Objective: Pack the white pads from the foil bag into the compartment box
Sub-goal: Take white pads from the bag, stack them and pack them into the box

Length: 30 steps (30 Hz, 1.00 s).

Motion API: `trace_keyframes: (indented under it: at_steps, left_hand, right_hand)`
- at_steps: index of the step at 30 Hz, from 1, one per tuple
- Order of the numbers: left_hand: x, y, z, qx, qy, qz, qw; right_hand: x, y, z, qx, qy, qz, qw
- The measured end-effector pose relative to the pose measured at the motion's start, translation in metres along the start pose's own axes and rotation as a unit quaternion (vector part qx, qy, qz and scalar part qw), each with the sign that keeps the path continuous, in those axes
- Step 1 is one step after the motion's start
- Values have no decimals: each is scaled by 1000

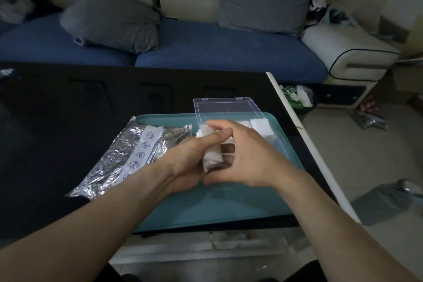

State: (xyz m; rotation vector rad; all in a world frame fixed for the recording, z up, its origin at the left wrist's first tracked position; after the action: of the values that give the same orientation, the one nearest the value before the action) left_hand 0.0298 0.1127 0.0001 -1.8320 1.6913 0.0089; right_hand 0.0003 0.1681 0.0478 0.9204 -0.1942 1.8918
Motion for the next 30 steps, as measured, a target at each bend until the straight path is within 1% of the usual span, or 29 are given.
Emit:
trace_keyframes:
  at_steps: [4,7,9,10,13,15,17,19,23,26,28,30]
  left_hand:
    - [-8,-8,2,23,33,55,998]
    - [-12,-9,-3,14,3,74,997]
    - [-13,-8,-7,8,-32,70,997]
    - [-13,-8,-7,8,-33,65,997]
    - [-8,-7,-4,2,13,46,999]
    - [-5,-7,-3,-2,19,35,999]
    - [-4,-7,-3,0,13,41,999]
    - [-6,-8,-2,5,1,63,998]
    - [-10,-7,-2,6,-13,86,996]
    - [-12,-6,-2,14,-55,96,994]
    - [-13,-7,-2,11,-59,90,994]
    - [-10,-6,-1,11,-39,64,997]
  right_hand:
    - [9,1,7,15,26,-11,999]
    - [10,0,4,3,63,-12,998]
    - [6,-2,3,-14,88,-7,996]
    - [4,-2,3,-18,81,-6,997]
    - [8,0,5,-1,15,-29,999]
    - [11,0,4,-5,12,-34,999]
    - [8,-2,2,-8,10,-10,1000]
    - [3,-3,3,-8,26,6,1000]
    - [6,-1,4,-9,51,-18,998]
    - [7,-1,9,8,23,-18,1000]
    - [6,-2,11,6,40,-15,999]
    - [2,-3,14,7,54,-5,998]
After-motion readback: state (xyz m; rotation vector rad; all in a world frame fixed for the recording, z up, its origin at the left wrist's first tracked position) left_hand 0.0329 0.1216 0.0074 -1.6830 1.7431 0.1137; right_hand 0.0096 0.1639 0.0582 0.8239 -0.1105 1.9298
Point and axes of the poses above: each hand's wrist, its own y-axis towards the middle knuckle, its own x-axis out of the back of the hand, z = x × y, the point moved 10 cm from there along y, towards the middle knuckle, and after that the axes turned 14 degrees about -z, right-handed, at the moved point
